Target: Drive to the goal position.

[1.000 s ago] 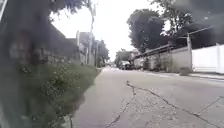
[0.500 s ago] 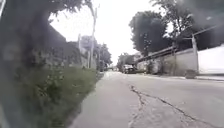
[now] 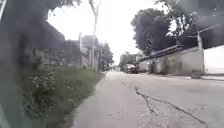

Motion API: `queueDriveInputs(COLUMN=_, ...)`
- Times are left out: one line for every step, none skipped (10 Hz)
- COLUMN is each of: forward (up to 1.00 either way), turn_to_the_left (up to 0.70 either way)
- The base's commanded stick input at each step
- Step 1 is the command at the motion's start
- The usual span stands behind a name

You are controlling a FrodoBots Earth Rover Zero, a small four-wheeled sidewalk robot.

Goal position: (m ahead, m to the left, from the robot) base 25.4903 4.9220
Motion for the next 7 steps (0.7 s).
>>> queueDriveInputs(forward=0.7, turn_to_the_left=0.0)
queueDriveInputs(forward=0.7, turn_to_the_left=0.0)
queueDriveInputs(forward=0.7, turn_to_the_left=0.0)
queueDriveInputs(forward=0.7, turn_to_the_left=-0.02)
queueDriveInputs(forward=0.7, turn_to_the_left=-0.24)
queueDriveInputs(forward=0.7, turn_to_the_left=-0.35)
queueDriveInputs(forward=0.7, turn_to_the_left=-0.23)
